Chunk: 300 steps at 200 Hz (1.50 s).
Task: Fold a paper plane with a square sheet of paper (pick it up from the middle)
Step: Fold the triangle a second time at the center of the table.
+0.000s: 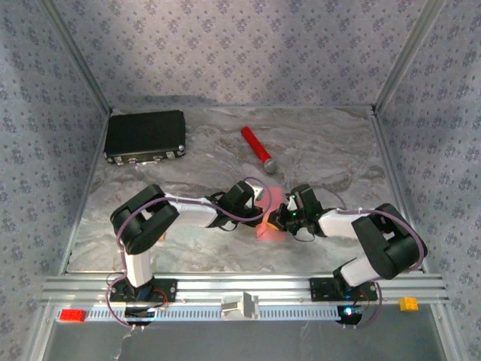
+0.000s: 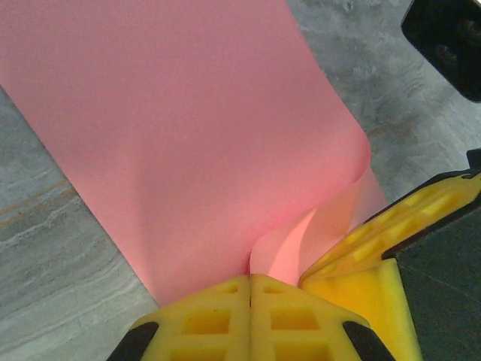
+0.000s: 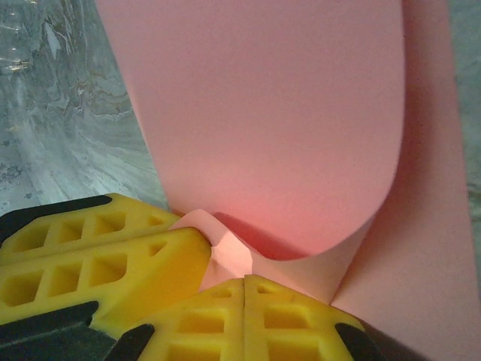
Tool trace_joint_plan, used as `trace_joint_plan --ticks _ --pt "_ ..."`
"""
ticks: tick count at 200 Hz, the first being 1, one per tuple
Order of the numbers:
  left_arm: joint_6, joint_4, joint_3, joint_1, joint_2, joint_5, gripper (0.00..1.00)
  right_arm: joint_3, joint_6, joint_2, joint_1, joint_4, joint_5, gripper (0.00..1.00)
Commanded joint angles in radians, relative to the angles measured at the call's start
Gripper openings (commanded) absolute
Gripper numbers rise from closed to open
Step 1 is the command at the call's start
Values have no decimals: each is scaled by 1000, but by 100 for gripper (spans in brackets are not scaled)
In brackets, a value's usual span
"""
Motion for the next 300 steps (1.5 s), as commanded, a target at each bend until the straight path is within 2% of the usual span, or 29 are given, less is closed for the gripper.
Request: trace_joint_plan --ticks 1,54,119,154,190,261,300 --pt "-4 -40 -8 2 22 5 3 -21 20 -13 -6 -19 16 2" --pt "-2 -49 -8 3 19 3 3 58 -47 -90 -54 -123 3 3" --pt "1 -52 -5 1 20 5 3 -8 -30 1 -89 -50 15 3" --pt "1 -52 -6 2 19 5 3 -24 -18 -21 -113 -58 12 3" --pt "3 -55 -8 2 16 3 3 34 -49 -75 -125 -102 -33 4" --pt "3 -54 -7 2 19 5 3 -11 -50 26 -176 -45 -27 3" --pt "4 -59 -9 2 19 3 2 -3 -29 -27 -191 -77 -27 2"
